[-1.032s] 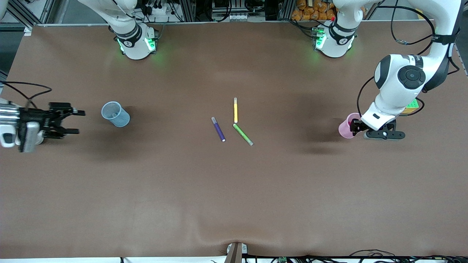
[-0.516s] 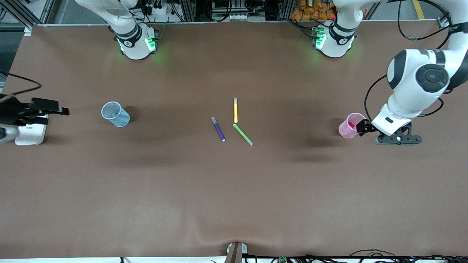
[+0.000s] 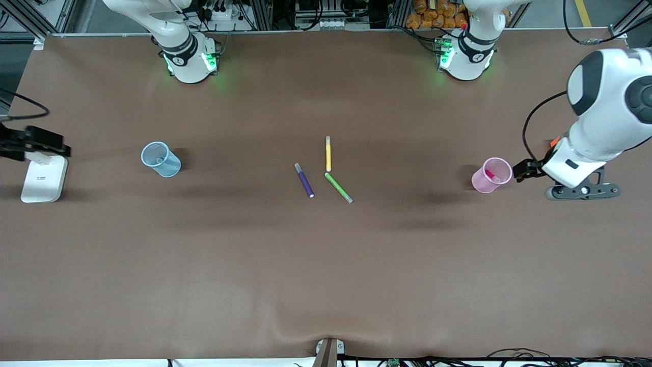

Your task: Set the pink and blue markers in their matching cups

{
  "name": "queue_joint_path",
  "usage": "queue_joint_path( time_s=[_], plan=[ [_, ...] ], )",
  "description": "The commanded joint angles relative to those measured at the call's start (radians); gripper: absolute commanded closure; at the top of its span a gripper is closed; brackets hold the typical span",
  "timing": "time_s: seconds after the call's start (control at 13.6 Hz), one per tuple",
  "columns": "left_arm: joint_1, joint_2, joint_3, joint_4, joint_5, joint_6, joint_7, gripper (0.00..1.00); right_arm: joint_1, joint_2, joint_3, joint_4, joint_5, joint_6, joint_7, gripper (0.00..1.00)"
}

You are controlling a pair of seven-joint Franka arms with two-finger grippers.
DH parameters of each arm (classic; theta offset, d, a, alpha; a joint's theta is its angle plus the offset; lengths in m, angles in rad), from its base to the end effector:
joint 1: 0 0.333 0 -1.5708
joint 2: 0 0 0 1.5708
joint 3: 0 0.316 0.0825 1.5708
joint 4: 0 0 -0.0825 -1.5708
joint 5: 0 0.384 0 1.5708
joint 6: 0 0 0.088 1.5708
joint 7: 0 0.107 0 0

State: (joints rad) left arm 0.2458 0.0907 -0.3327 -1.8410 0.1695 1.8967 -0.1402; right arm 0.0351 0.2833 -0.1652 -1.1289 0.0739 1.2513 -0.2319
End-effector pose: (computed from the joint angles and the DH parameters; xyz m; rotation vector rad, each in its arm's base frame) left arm 0.5823 -0.0334 0.4752 -3.0089 0.0039 0.0215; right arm 0.6006 -0.0509 0.6375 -3.0737 -0.1882 0.2321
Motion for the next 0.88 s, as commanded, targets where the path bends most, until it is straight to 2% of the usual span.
queue_joint_path(
  time_s=[0.0, 0.15, 0.22, 0.44, 0.52, 0.66, 0.81],
  plan=[
    [0.003, -0.005, -0.006, 0.124, -0.033, -0.145, 0.004, 0.0, -0.04, -0.018, 0.009, 0.011, 0.001, -0.004, -0.176, 0.0],
    [0.012, -0.008, -0.005, 0.202, -0.096, -0.244, 0.004, 0.0, -0.041, -0.036, 0.007, 0.0, -0.003, -0.009, -0.134, 0.0],
    [0.01, -0.009, -0.005, 0.236, -0.103, -0.298, 0.001, 0.0, -0.041, -0.053, 0.01, 0.0, 0.006, -0.009, -0.051, 0.0],
    [0.009, -0.04, -0.006, 0.273, -0.101, -0.384, 0.001, 0.0, -0.035, -0.105, 0.012, -0.044, 0.009, -0.021, 0.179, 0.0],
    [0.007, -0.057, -0.008, 0.278, -0.1, -0.412, 0.001, 0.0, -0.035, -0.136, 0.015, -0.081, 0.007, -0.019, 0.253, 0.0],
    [0.001, -0.115, -0.023, 0.269, -0.104, -0.494, -0.007, 0.0, -0.034, -0.229, 0.015, -0.226, 0.009, 0.038, 0.336, 0.0],
    [0.004, -0.138, -0.042, 0.266, -0.11, -0.499, -0.007, 0.0, -0.032, -0.323, 0.016, -0.38, 0.01, 0.127, 0.417, 0.0]
  ],
)
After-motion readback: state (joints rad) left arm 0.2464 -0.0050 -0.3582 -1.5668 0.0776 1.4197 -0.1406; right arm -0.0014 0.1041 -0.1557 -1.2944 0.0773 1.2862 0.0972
